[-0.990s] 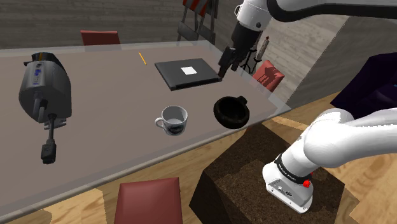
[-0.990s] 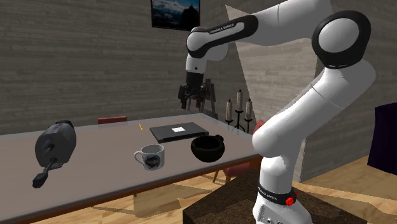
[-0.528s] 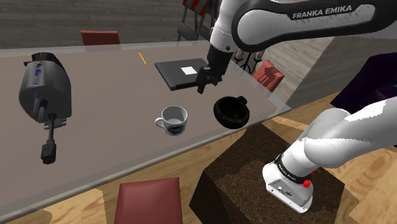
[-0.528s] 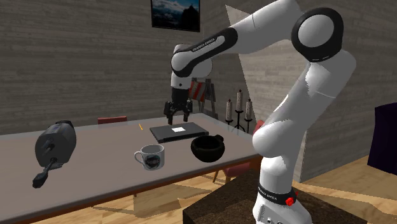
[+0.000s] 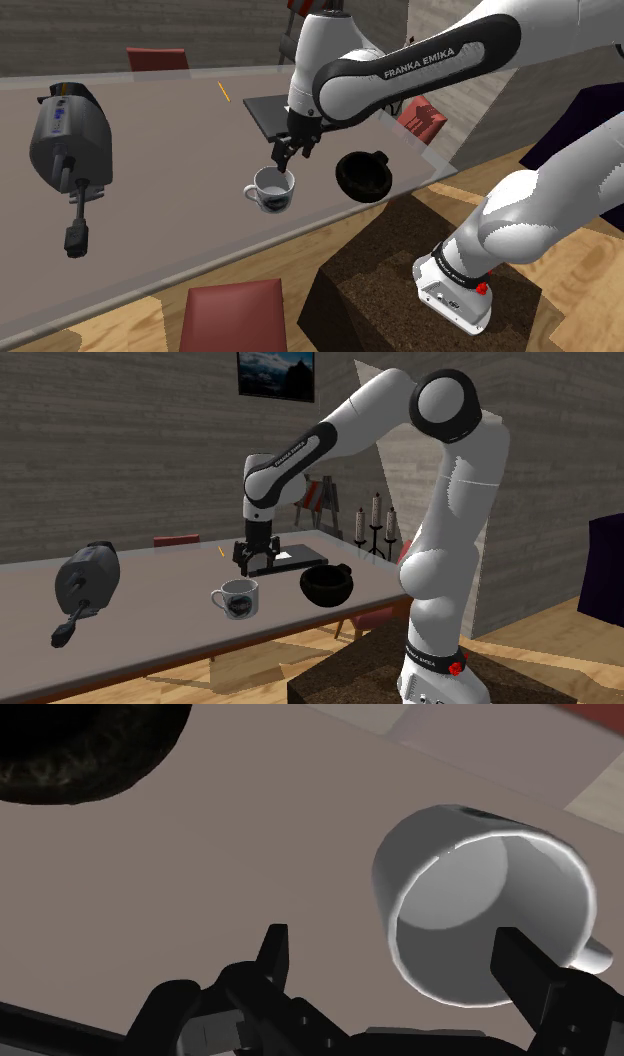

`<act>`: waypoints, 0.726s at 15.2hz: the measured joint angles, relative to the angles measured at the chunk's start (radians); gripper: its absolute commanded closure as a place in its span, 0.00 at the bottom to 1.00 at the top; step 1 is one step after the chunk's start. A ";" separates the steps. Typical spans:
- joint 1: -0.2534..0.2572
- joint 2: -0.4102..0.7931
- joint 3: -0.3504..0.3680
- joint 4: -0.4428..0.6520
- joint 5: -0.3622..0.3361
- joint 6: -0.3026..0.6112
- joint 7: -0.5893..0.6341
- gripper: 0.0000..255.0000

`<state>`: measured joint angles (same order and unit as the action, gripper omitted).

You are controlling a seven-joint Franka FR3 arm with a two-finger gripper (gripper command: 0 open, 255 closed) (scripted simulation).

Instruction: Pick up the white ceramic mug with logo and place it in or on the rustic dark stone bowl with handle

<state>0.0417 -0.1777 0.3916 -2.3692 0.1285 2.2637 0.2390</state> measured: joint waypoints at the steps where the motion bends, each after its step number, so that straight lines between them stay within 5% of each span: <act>1: 0.000 0.016 0.005 0.008 -0.006 0.006 0.010 0.00; 11: -0.001 0.112 0.022 -0.020 -0.046 0.125 0.047 0.00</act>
<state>0.0412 -0.0652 0.4139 -2.3896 0.0824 2.3885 0.2859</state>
